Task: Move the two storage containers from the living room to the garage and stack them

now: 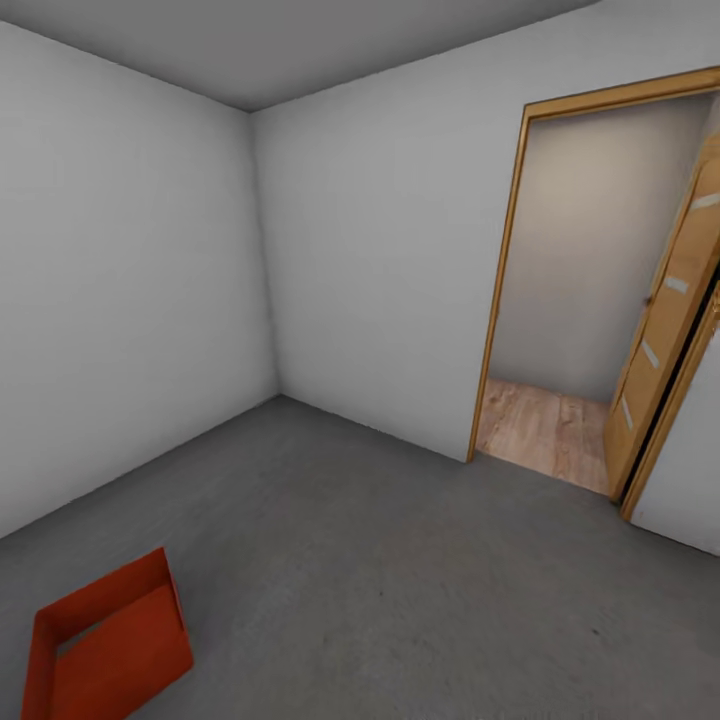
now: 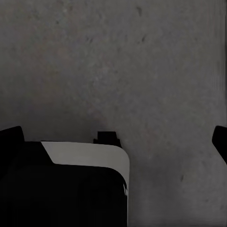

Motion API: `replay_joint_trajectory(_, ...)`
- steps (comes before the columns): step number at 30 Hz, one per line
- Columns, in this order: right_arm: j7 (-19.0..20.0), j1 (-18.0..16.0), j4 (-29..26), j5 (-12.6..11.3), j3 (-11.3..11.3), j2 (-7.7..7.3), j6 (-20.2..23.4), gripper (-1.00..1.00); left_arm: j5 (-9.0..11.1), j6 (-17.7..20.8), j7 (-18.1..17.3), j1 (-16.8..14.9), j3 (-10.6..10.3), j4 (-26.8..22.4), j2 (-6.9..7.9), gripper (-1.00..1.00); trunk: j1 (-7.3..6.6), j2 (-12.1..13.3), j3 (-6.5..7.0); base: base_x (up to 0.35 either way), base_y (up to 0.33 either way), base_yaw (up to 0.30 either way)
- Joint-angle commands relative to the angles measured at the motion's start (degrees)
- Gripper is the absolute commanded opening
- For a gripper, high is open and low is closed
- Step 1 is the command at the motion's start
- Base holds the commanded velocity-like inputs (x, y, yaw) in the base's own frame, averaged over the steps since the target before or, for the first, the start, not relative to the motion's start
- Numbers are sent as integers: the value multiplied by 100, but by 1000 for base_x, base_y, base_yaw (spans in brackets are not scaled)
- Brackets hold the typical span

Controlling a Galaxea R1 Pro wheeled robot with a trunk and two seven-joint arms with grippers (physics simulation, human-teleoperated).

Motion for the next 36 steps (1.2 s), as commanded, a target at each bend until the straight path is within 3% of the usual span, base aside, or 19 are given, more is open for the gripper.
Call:
replay_joint_trajectory(1,-5,-7,18,-35,46,6,-24,100,35,-6,13,-2,-31,-2,0,100,0,-4,-7,0,0,-295)
replay_joint_trajectory(36,-5,-7,18,-38,46,3,-26,100,24,-9,11,-2,-32,-2,7,100,0,-4,-7,2,0,-295)
